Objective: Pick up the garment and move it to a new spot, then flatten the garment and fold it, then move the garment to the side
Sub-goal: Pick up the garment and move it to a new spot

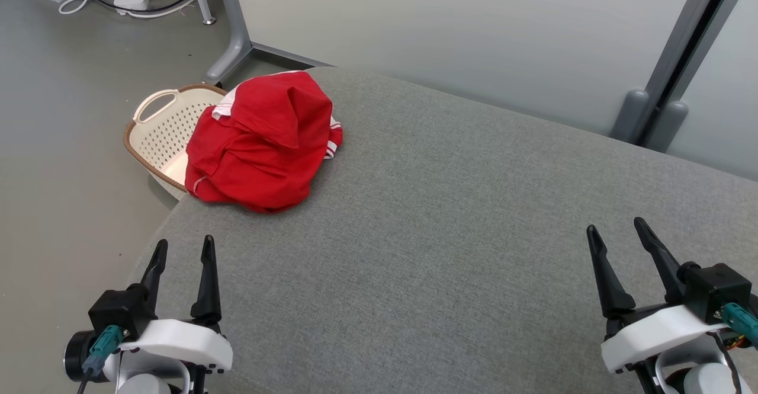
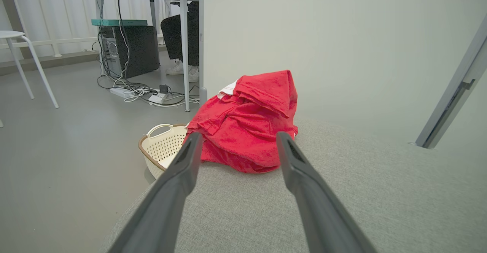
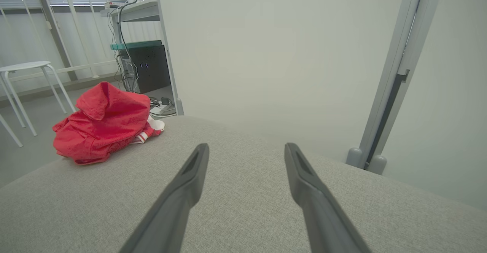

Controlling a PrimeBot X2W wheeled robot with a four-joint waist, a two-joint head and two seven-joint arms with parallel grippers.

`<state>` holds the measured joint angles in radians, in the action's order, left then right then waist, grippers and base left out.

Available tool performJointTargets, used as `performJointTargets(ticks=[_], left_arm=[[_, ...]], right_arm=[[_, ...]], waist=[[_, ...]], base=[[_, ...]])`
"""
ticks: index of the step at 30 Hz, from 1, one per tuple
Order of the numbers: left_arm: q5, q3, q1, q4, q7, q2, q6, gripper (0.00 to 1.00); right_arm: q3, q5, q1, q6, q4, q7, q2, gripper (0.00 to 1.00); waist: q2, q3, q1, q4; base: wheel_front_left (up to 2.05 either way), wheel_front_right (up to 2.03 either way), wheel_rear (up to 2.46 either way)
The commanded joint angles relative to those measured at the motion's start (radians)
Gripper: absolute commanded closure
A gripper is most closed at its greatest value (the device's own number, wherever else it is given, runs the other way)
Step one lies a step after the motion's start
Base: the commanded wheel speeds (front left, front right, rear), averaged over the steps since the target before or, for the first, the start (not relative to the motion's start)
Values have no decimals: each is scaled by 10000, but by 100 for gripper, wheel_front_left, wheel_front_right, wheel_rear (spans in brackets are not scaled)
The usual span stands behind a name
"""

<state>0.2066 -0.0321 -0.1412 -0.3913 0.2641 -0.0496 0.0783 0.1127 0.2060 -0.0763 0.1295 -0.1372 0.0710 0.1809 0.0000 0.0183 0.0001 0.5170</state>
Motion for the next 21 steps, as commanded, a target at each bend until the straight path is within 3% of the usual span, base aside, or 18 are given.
performJointTargets(ticks=[1,9,13,21], left_arm=[[6,-6,-141,-3,4,-25,-23,0],[99,201,-631,105,4,-23,-80,0],[420,447,-1571,-111,4,-21,-107,0],[871,683,-4281,-2265,4,-19,-108,0]], right_arm=[[-25,5,-20,22,49,-11,42,0],[-140,17,-269,22,233,-156,150,0],[-243,-42,-575,22,670,-414,401,0],[-393,44,-1448,16,1734,-1111,1207,0]], waist=[[0,22,-1,-20],[0,505,-1,-180],[0,1396,-1,-416],[0,3621,-1,-1028]], base=[[0,0,0],[0,0,0],[0,0,0],[0,0,0]])
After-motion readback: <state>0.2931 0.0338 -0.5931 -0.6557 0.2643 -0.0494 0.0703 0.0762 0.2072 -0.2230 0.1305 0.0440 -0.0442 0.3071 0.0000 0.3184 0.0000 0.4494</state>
